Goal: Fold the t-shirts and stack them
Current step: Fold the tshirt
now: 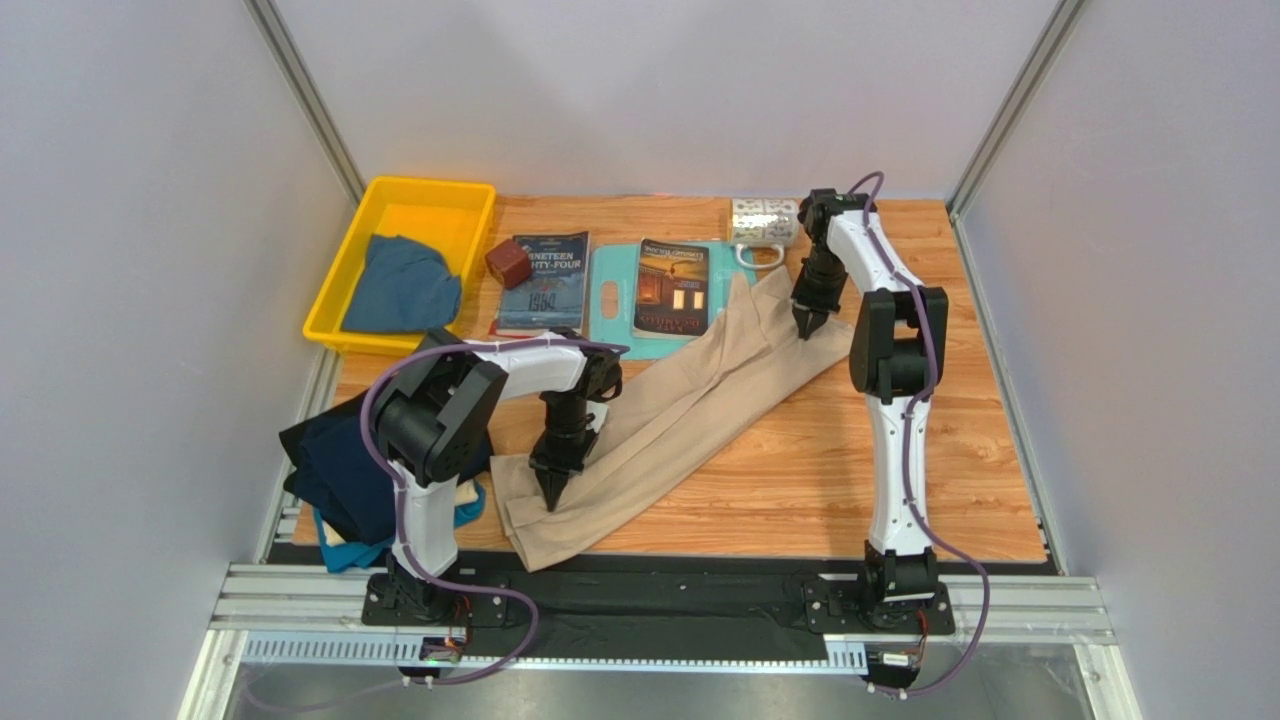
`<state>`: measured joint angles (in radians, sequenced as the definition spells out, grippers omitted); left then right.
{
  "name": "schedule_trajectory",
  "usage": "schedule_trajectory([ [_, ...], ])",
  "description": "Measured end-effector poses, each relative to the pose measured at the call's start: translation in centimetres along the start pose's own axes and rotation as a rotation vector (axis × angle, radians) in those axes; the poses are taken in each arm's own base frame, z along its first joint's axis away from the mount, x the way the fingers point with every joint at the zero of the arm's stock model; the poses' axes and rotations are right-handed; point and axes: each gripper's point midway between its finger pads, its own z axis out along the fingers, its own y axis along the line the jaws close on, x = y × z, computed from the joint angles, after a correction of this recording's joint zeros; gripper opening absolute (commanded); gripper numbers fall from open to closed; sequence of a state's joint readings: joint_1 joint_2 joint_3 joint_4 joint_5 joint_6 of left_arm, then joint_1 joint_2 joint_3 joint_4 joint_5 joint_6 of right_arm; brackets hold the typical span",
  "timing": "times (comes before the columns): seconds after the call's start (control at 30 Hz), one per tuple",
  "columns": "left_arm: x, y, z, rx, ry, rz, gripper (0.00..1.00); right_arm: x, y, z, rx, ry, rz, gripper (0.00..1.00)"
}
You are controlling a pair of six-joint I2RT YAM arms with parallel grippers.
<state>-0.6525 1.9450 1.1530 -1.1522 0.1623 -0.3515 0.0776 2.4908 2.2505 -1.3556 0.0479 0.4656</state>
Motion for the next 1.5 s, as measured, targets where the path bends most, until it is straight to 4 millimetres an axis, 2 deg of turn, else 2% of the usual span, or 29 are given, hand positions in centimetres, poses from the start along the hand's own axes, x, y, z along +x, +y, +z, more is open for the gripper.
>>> schedule_trajectory([
  [0.03,0.0,0.0,0.0,-0.003,-0.001,0.000,0.00,0.0,-0.1,0.0,0.003,-0.004,0.002,0.22],
  [0.1,-0.1,0.2,-0.1,-0.013,-0.005,0.002,0.11,0.0,-0.3,-0.2,0.014,-0.016,0.002,0.25],
  [0.13,-0.2,0.4,-0.2,-0.025,-0.011,0.003,0.12,0.1,-0.4,-0.2,0.018,-0.020,0.002,0.27],
  [0.2,-0.7,0.8,-0.5,-0.054,-0.033,0.006,0.14,0.4,-0.8,-0.6,0.025,-0.027,0.001,0.29],
  [0.23,-1.1,0.9,-0.9,-0.066,-0.047,0.007,0.15,0.8,-1.1,-0.9,0.028,-0.029,0.002,0.33],
  [0.4,-3.3,1.1,-3.4,-0.108,-0.154,0.015,0.15,2.0,-1.7,-3.0,0.013,-0.040,-0.001,0.32],
  [0.5,-4.5,0.9,-5.0,-0.111,-0.219,0.029,0.14,2.7,-2.0,-3.4,0.015,-0.036,-0.003,0.22],
  [0.53,-4.6,0.9,-5.3,-0.111,-0.229,0.033,0.13,2.9,-2.0,-3.3,0.019,-0.030,-0.005,0.16],
  [0.6,-4.6,0.9,-5.3,-0.113,-0.228,0.037,0.10,3.3,-2.1,-2.8,0.029,-0.018,-0.010,0.11],
  [0.67,-4.3,1.1,-4.9,-0.115,-0.214,0.040,0.00,3.6,-2.1,-2.4,0.045,-0.004,-0.014,0.03],
  [0.7,-4.0,1.1,-4.5,-0.115,-0.200,0.041,0.00,3.7,-2.1,-2.1,0.054,0.003,-0.018,0.00],
  [0.9,-1.8,1.4,-2.0,-0.091,-0.106,0.045,0.00,4.5,-2.6,0.0,0.108,0.063,-0.029,0.00],
  [1.2,-1.6,-0.1,-0.8,-0.036,-0.058,0.069,0.00,3.1,-2.5,0.1,0.162,0.093,-0.045,0.00],
  [1.37,-2.1,-2.4,-1.0,-0.025,-0.043,0.129,0.00,0.9,-2.6,0.1,0.139,0.058,-0.013,0.00],
  [1.5,-3.2,-4.4,-1.5,-0.021,-0.056,0.190,0.00,-0.8,-3.8,0.2,0.112,0.039,0.036,0.01],
])
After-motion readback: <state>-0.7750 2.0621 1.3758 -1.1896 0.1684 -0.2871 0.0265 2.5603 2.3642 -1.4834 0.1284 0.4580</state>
